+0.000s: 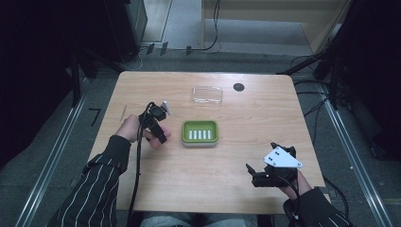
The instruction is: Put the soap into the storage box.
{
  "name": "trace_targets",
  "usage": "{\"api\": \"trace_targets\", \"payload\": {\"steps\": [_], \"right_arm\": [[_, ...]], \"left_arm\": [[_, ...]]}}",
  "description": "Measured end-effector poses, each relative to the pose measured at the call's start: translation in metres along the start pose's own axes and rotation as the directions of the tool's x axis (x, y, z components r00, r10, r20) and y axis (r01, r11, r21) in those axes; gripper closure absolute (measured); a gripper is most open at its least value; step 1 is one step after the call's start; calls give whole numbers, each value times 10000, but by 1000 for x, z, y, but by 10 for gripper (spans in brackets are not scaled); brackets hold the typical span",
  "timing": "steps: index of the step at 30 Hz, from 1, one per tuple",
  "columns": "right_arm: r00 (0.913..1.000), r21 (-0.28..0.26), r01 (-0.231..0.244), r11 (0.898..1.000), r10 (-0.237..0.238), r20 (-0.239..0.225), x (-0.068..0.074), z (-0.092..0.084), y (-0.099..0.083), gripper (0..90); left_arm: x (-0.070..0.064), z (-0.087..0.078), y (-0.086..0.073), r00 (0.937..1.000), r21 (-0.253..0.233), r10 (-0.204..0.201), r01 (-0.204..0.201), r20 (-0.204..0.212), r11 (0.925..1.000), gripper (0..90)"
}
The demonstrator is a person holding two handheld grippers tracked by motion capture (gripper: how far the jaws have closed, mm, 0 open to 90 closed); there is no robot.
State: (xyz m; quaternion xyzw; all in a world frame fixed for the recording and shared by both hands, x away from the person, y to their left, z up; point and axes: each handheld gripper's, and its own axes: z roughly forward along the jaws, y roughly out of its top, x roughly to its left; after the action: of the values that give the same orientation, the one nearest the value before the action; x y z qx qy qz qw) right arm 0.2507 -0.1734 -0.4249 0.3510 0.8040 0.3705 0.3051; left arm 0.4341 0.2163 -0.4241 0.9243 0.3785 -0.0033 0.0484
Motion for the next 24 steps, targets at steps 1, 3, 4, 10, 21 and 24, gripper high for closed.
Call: {"api": "trace_targets", "payload": {"steps": [1, 3, 4, 10, 21, 24], "right_arm": [[10000, -26, 1, 10000, 0, 11, 0, 0, 0, 0], [10000, 4, -2, 10000, 2, -13, 0, 0, 0, 0], [10000, 4, -2, 10000, 2, -13, 0, 0, 0, 0], [10000, 49, -62, 10000, 61, 62, -1, -2, -2, 0], [9996, 105, -149, 9998, 146, 238, -3, -7, -6, 0], [9994, 131, -208, 9997, 204, 270, -3, -8, -7, 0]], "left_arm": [[0, 0, 1, 10000, -18, 14, -14, -9, 10000, 387], [-1, -1, 2, 9999, 7, 109, -109, -25, 9999, 387], [-1, -1, 3, 9998, -10, 175, -175, -64, 9998, 387], [-4, -1, 11, 9987, 67, 502, -501, -31, 9987, 387], [-3, -10, 18, 9976, -175, 685, -685, 18, 9975, 387], [-3, -11, 21, 9973, -170, 734, -734, 3, 9972, 388]]}}
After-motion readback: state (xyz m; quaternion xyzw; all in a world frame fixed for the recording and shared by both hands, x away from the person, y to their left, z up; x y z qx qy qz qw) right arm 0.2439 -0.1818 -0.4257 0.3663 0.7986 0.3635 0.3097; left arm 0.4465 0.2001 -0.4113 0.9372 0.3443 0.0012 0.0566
